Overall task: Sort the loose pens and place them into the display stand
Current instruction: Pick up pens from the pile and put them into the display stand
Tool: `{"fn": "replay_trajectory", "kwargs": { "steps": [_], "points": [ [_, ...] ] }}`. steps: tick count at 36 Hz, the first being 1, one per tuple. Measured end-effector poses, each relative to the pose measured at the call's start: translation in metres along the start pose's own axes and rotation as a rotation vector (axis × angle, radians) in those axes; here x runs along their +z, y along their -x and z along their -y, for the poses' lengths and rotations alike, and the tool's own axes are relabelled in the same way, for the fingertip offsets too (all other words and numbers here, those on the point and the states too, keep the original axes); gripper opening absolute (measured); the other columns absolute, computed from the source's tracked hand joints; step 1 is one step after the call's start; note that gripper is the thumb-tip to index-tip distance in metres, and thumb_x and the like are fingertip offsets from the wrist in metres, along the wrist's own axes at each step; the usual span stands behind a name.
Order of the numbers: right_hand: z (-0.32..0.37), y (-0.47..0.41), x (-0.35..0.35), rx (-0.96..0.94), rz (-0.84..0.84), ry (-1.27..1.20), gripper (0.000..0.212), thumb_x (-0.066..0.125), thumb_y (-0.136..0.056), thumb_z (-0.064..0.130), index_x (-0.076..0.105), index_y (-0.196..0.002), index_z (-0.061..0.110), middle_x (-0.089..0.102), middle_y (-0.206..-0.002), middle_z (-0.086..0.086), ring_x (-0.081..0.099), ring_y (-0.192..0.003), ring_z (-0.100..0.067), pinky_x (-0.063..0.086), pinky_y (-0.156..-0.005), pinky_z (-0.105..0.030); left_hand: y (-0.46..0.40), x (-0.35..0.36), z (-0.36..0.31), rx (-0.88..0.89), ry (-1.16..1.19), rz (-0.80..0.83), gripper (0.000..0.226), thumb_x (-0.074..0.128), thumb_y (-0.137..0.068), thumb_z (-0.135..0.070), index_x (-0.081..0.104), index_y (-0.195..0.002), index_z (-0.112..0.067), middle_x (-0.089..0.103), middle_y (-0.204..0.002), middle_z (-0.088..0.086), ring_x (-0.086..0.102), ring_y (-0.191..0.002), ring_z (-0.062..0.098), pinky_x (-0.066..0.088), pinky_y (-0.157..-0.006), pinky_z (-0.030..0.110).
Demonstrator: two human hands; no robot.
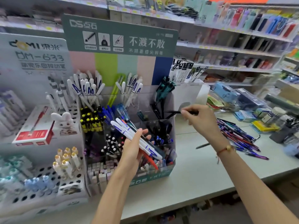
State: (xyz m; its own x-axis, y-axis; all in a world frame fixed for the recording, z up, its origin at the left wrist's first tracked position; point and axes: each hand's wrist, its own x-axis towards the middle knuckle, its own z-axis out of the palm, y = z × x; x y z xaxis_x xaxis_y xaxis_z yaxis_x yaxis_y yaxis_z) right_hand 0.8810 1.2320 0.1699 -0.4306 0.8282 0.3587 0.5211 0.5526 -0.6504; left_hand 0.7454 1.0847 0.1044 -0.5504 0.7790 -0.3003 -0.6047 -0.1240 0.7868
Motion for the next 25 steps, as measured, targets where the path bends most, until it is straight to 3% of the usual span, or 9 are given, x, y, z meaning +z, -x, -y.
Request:
{"fn": "replay_trajectory", "kwargs": {
  "steps": [5, 11, 13, 17, 21, 23, 25],
  "points": [
    [-0.002, -0.045, 0.028, -0.039, 0.051, 0.236, 0.011, 0.075, -0.08, 0.029, 0.068, -0.086, 0.024, 0.068, -0.082, 0.001, 0.066, -0.084, -0.022, 0.053, -0.073, -0.034, 0.003, 0.009, -0.003, -0.033, 0.223, 0.033, 0.01, 0.05, -0.099, -0.015, 0.058, -0.094, -0.013, 0.066, -0.098, 0.001, 0.064, -0.089, 0.015, 0.047, -0.097, 0.047],
    [-0.002, -0.05, 0.059, -0.177, -0.205, 0.386, 0.023, 0.063, -0.092, 0.027, 0.056, -0.109, 0.012, 0.066, -0.093, -0.01, 0.061, -0.087, -0.028, 0.043, -0.064, -0.033, 0.001, 0.004, 0.007, -0.037, 0.328, 0.005, 0.013, 0.05, -0.098, -0.014, 0.056, -0.109, -0.017, 0.066, -0.107, -0.002, 0.066, -0.099, 0.014, 0.047, -0.096, 0.045],
    [-0.005, -0.045, 0.067, -0.245, -0.215, 0.457, 0.024, 0.055, -0.096, 0.025, 0.055, -0.114, 0.007, 0.061, -0.104, -0.013, 0.054, -0.098, -0.03, 0.041, -0.072, -0.036, 0.002, 0.004, 0.009, -0.032, 0.358, 0.003, 0.015, 0.047, -0.099, -0.012, 0.056, -0.11, -0.018, 0.067, -0.111, 0.0, 0.065, -0.103, 0.016, 0.047, -0.095, 0.044],
    [-0.021, -0.029, 0.083, -0.34, -0.075, 0.624, 0.03, 0.043, -0.1, 0.025, 0.057, -0.117, 0.005, 0.05, -0.129, -0.017, 0.042, -0.119, -0.033, 0.035, -0.093, -0.043, 0.001, -0.004, 0.008, -0.054, 0.331, 0.031, 0.019, 0.047, -0.099, -0.012, 0.055, -0.116, -0.013, 0.069, -0.117, 0.005, 0.066, -0.106, 0.019, 0.05, -0.092, 0.041],
    [-0.017, -0.009, 0.082, -0.352, -0.165, 0.516, 0.038, 0.05, -0.096, 0.025, 0.053, -0.13, 0.007, 0.047, -0.132, -0.014, 0.038, -0.119, -0.027, 0.037, -0.095, -0.042, -0.002, -0.014, -0.001, -0.107, 0.199, 0.119, 0.022, 0.047, -0.098, -0.011, 0.057, -0.117, -0.01, 0.069, -0.116, 0.008, 0.069, -0.1, 0.019, 0.053, -0.084, 0.039],
    [0.0, 0.002, 0.079, -0.352, -0.25, 0.384, 0.037, 0.048, -0.094, 0.03, 0.056, -0.125, 0.011, 0.051, -0.123, -0.009, 0.037, -0.112, -0.023, 0.035, -0.093, -0.035, -0.002, -0.016, -0.006, -0.124, 0.132, 0.163, 0.022, 0.048, -0.098, -0.01, 0.059, -0.117, -0.009, 0.071, -0.112, 0.007, 0.069, -0.1, 0.019, 0.053, -0.085, 0.039],
    [0.016, 0.013, 0.08, -0.334, -0.195, 0.238, 0.036, 0.045, -0.094, 0.037, 0.063, -0.117, 0.016, 0.054, -0.114, -0.004, 0.039, -0.107, -0.019, 0.034, -0.092, -0.033, -0.001, -0.017, -0.009, -0.116, 0.059, 0.205, 0.025, 0.049, -0.097, -0.012, 0.059, -0.12, -0.008, 0.071, -0.112, 0.006, 0.068, -0.103, 0.02, 0.052, -0.089, 0.039]
  ]
}}
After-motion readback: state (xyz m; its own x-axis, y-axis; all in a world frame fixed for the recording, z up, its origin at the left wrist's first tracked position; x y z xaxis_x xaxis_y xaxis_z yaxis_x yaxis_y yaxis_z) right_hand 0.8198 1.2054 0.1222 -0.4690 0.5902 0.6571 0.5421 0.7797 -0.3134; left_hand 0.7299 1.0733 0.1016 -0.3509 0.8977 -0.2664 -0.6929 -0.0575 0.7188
